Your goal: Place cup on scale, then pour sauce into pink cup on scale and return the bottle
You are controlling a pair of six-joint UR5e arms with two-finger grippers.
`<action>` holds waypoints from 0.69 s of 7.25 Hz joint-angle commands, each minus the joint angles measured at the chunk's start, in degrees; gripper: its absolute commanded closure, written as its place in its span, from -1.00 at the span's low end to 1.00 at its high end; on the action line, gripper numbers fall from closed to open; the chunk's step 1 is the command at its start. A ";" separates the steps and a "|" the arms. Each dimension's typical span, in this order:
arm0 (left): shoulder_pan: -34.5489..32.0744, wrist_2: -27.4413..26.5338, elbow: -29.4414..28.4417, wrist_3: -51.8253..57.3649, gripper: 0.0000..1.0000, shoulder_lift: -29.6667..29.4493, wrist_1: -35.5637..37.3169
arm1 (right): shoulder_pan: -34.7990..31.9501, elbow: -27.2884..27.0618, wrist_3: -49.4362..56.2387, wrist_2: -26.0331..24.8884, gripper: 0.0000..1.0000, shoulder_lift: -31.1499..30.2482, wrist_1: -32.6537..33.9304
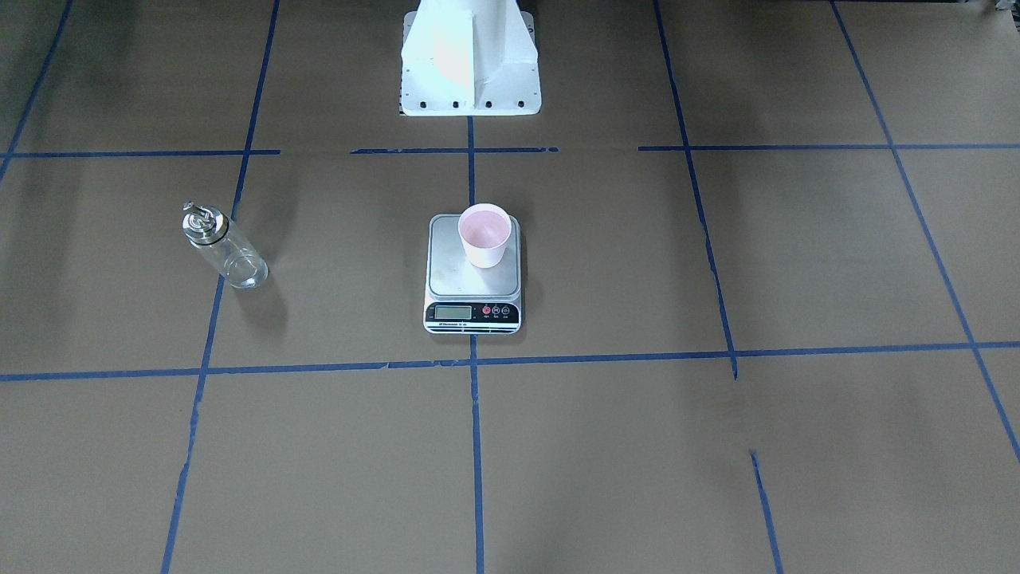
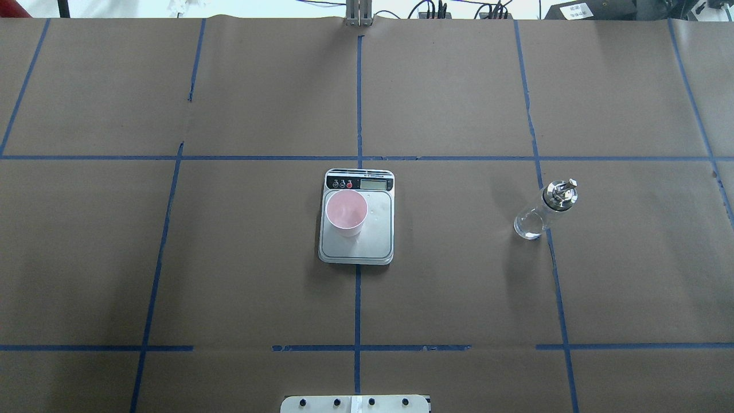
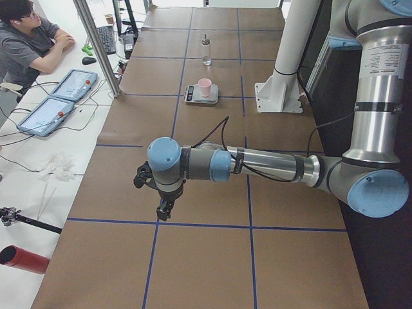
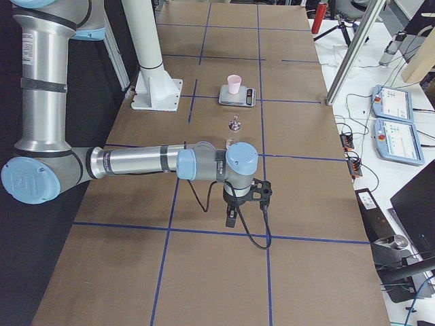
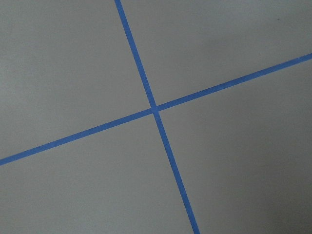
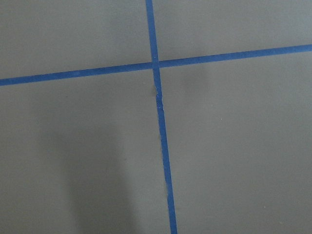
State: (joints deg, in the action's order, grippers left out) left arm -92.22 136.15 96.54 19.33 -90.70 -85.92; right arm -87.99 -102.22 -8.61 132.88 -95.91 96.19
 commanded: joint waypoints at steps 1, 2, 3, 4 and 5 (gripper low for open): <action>0.11 -0.01 0.14 0.36 -1.00 0.00 0.05 | 0.36 0.09 0.00 0.01 -1.00 0.02 0.05; 0.11 -0.10 0.32 0.36 -1.00 -0.09 0.05 | 0.63 0.09 0.00 0.01 -1.00 -0.06 -0.04; 0.11 -0.10 0.32 0.36 -1.00 0.00 0.05 | 0.80 0.09 0.00 0.01 -1.00 0.02 -0.04; 0.11 -0.18 0.32 0.36 -1.00 0.00 0.14 | 1.07 0.00 0.00 0.01 -1.00 0.02 -0.04; 0.11 -0.18 0.32 0.36 -1.00 0.00 0.14 | 1.24 0.00 -0.09 0.01 -1.00 -0.06 -0.04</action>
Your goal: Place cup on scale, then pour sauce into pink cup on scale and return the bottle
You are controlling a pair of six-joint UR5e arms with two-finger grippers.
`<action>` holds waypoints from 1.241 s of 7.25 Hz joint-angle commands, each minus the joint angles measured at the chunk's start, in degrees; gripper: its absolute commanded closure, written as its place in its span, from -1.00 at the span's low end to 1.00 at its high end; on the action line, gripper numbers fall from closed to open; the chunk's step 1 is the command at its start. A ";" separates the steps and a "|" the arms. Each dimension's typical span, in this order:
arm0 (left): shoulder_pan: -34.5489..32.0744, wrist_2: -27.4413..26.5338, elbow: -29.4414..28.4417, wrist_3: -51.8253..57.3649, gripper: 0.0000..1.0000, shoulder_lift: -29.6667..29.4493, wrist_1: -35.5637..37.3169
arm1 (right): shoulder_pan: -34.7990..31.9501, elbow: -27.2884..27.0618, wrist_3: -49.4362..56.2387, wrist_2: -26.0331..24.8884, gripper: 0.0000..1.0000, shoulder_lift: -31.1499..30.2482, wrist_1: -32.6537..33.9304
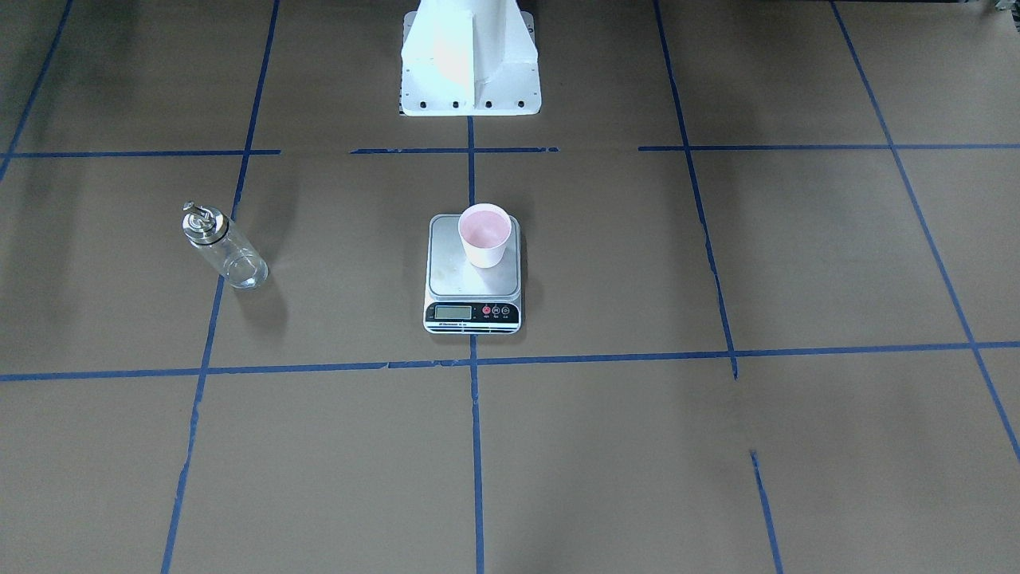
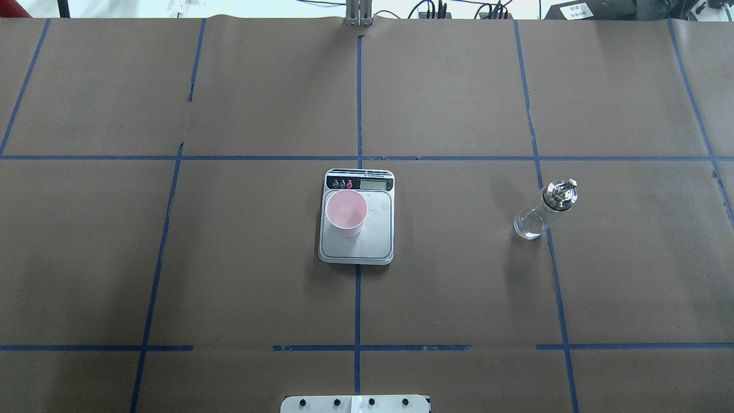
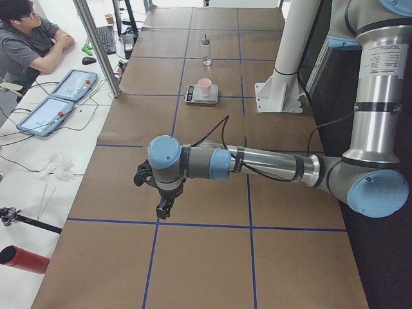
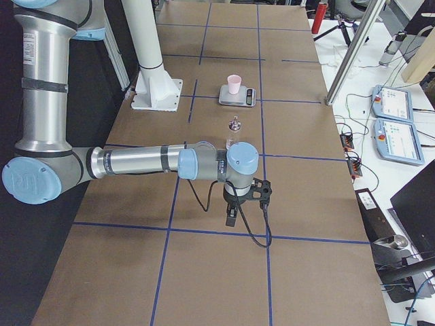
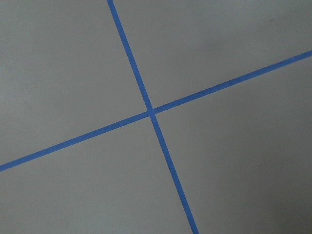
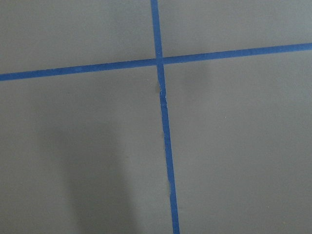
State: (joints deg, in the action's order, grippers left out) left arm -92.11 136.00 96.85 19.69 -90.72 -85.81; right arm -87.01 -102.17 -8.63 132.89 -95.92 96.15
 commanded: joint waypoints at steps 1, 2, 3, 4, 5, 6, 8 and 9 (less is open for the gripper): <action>0.00 -0.03 0.01 0.00 -1.00 0.01 0.03 | 0.35 -0.04 -0.07 0.00 -1.00 0.03 0.00; 0.00 -0.03 0.01 0.00 -1.00 0.01 0.12 | 0.52 -0.04 -0.07 0.00 -1.00 0.03 0.00; 0.00 -0.03 0.01 0.00 -1.00 0.01 0.12 | 0.61 -0.04 -0.07 0.00 -1.00 -0.06 0.00; 0.00 -0.03 0.01 0.00 -1.00 0.10 0.12 | 0.61 -0.04 -0.07 0.00 -1.00 -0.06 0.00; 0.00 -0.03 0.01 0.00 -1.00 0.10 0.12 | 0.70 -0.04 -0.07 0.00 -1.00 -0.06 0.00; 0.00 -0.03 0.01 0.00 -1.00 0.10 0.12 | 0.79 0.04 -0.07 0.00 -1.00 -0.06 0.00; 0.00 -0.12 0.01 0.00 -1.00 0.10 0.12 | 0.96 0.05 -0.07 0.00 -1.00 -0.06 0.00; 0.00 -0.12 0.01 0.00 -1.00 0.10 0.12 | 1.05 0.05 -0.07 0.00 -1.00 -0.06 0.00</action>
